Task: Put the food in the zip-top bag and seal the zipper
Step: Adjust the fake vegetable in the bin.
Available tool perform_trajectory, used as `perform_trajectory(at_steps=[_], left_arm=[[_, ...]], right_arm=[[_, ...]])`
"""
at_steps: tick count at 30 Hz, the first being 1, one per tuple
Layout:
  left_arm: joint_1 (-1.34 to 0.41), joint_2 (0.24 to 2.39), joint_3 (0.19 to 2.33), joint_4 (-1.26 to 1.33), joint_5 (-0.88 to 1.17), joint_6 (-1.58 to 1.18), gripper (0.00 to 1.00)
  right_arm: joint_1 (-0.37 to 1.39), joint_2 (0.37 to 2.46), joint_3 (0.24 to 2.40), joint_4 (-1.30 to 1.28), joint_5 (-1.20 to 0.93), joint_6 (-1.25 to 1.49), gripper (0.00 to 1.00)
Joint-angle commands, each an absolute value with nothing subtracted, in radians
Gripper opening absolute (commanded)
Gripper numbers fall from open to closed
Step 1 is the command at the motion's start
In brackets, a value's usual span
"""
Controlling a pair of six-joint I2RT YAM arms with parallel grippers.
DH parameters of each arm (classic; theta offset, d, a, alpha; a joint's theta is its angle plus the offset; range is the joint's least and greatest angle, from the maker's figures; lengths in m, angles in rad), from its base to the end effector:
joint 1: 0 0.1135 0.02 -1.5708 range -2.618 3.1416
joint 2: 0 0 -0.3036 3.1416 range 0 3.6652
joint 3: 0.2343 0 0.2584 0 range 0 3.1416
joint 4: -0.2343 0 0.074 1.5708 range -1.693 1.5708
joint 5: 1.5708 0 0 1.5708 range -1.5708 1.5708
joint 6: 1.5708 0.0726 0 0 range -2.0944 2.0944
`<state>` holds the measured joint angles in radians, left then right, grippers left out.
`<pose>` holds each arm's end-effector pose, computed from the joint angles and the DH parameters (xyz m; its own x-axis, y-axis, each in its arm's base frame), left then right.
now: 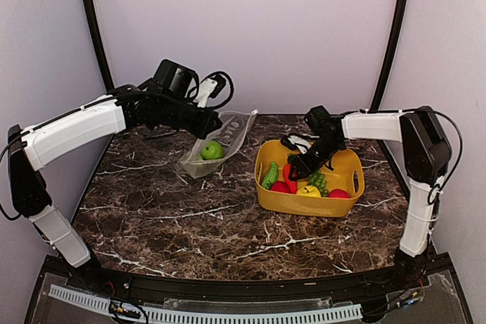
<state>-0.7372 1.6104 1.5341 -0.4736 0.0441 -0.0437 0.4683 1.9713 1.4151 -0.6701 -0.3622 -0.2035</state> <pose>0.3030 -0.2794 0.3809 -0.4171 0.3198 -0.8508 0.6818 0.7290 -0.0603 0.3734 0.2177 0.1778 -0.7157 -0.5738 -0.3982 -0.6877 0.6785 0.2584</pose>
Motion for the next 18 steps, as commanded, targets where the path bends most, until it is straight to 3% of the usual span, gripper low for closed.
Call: perform_trajectory(at_steps=[1, 10, 13, 18], left_arm=[[-0.744, 1.604, 1.532, -0.503, 0.047, -0.033, 0.01], [-0.748, 1.611, 1.532, -0.503, 0.056, -0.035, 0.01], [-0.749, 1.611, 1.532, -0.503, 0.052, -0.033, 0.01], [-0.752, 1.613, 1.532, -0.502, 0.051, -0.035, 0.01]], right_arm=[[0.478, 1.908, 1.369, -0.550, -0.353, -0.169, 0.44], [0.486, 1.754, 1.319, -0.536, -0.289, -0.253, 0.31], [0.485, 1.733, 1.321, -0.541, -0.276, -0.257, 0.31], [0.491, 1.778, 1.357, -0.570, -0.263, -0.177, 0.50]])
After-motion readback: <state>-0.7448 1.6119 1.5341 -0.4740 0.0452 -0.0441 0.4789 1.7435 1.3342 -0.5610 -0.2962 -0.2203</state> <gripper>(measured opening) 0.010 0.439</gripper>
